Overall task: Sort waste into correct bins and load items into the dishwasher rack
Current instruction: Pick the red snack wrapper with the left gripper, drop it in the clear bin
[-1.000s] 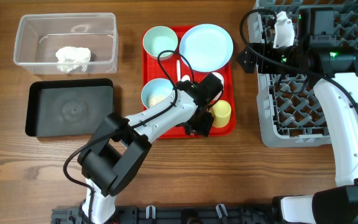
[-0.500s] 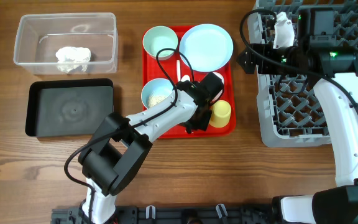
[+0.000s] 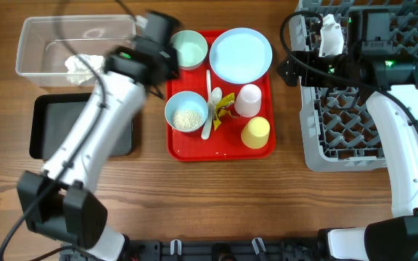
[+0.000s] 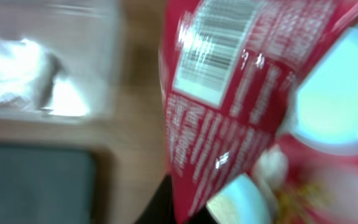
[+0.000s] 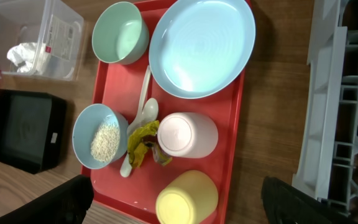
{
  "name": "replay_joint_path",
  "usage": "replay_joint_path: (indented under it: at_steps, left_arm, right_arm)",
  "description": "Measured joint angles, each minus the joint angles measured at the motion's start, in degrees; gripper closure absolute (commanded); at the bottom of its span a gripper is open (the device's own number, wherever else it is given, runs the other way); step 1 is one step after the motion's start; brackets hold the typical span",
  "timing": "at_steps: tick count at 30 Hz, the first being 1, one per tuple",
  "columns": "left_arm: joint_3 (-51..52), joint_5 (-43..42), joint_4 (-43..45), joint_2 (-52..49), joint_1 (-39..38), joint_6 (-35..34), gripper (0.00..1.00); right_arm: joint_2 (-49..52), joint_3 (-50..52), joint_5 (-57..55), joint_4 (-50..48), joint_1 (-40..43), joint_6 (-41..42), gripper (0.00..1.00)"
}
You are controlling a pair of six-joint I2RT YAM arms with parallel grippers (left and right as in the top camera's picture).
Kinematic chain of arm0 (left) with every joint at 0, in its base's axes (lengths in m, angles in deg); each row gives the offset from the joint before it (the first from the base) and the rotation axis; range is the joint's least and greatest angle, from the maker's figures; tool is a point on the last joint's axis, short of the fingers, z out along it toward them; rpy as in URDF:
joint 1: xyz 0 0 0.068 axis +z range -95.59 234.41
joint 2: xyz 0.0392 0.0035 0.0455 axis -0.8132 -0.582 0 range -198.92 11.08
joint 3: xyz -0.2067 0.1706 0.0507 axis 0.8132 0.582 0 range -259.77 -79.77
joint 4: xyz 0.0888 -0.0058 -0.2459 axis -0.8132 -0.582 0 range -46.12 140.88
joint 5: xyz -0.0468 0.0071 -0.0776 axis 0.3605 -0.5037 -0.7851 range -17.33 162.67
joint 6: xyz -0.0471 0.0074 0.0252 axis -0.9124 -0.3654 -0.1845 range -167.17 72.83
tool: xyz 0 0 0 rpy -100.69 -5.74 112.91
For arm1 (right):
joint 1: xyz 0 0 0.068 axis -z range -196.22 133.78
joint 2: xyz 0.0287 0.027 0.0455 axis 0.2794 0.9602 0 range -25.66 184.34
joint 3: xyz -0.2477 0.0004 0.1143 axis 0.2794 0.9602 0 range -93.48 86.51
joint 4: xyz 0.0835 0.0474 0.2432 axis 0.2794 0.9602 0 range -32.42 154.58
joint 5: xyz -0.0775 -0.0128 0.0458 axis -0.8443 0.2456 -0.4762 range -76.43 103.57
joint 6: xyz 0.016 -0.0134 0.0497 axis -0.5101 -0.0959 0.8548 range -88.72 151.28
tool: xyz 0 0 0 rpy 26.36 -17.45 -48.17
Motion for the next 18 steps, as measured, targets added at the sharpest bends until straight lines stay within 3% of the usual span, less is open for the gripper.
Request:
replay_joint_path:
  at_steps: [3, 4, 5, 8, 12, 18]
  left_arm:
    - [0.00, 1.46, 11.15, -3.45, 8.24, 2.34, 0.96]
    - [-0.02, 2.10, 16.11, -5.81, 11.65, 3.23, 0.88]
    - [0.15, 2.25, 18.32, -7.15, 13.35, 3.45, 0.70]
    - [0.17, 1.90, 25.29, -11.37, 16.94, 4.20, 0.01]
    - [0.22, 0.87, 24.37, -14.69, 18.99, 4.55, 0.00]
    - [0.22, -2.10, 21.35, -13.05, 14.88, 7.37, 0.02]
  right_arm:
    - [0.00, 0.00, -0.02, 0.07, 0.02, 0.00, 0.09]
    - [0.00, 0.00, 0.00, 0.09, 0.00, 0.02, 0.08]
    - [0.00, 0.00, -0.02, -0.02, 0.02, 0.00, 0.08]
    - [0.00, 0.00, -0.02, 0.09, 0.00, 0.02, 0.08]
    - [0.00, 0.00, -0.02, 0.04, 0.02, 0.02, 0.08]
    - [0.00, 0.00, -0.02, 0.07, 0.02, 0.00, 0.08]
